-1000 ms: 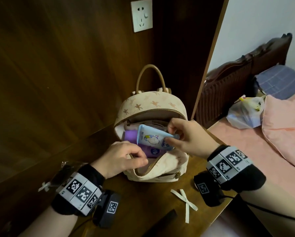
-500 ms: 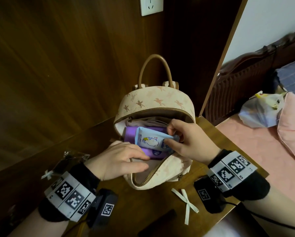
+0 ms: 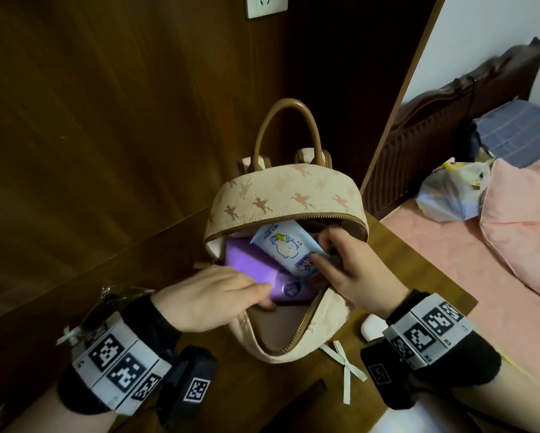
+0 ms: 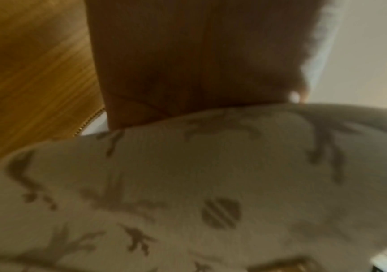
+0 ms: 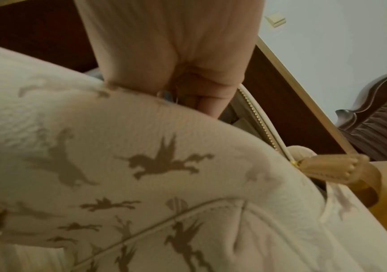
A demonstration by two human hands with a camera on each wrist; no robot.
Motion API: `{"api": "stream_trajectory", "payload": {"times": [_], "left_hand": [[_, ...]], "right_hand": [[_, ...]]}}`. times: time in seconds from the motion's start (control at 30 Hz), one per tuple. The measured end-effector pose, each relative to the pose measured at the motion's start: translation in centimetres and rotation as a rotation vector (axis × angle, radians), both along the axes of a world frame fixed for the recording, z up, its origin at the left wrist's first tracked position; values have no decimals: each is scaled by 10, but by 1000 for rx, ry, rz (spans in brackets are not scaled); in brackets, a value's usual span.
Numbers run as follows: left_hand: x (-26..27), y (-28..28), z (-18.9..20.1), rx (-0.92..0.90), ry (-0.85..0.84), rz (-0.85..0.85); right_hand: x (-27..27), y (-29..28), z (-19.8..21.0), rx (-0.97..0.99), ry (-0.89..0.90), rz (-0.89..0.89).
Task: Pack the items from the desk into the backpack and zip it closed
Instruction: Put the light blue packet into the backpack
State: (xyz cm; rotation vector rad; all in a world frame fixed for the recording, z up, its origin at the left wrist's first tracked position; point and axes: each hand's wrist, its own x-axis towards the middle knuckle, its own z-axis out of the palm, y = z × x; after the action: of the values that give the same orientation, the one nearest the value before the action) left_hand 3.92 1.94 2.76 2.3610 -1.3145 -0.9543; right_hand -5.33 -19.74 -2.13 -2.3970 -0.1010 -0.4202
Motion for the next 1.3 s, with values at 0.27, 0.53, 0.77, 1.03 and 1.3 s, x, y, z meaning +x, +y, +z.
{"api": "stream_trajectory", "payload": {"times": [0.27, 0.53, 0.77, 1.03, 1.3], "left_hand": [[3, 0, -25, -57, -114, -127], [-7, 4, -26, -48, -199, -97], [-8, 6, -21, 73, -256, -95], [0, -6, -18, 184, -96, -78], [5, -21, -18, 321, -81, -51]], "right_hand": [[-20, 12, -16, 79, -16, -93], [-25, 16, -15, 103, -35, -81], [-32, 14, -11, 115, -30, -73], [-32, 11, -11, 97, -62, -110], [-35, 5, 5, 102, 22, -18]]}}
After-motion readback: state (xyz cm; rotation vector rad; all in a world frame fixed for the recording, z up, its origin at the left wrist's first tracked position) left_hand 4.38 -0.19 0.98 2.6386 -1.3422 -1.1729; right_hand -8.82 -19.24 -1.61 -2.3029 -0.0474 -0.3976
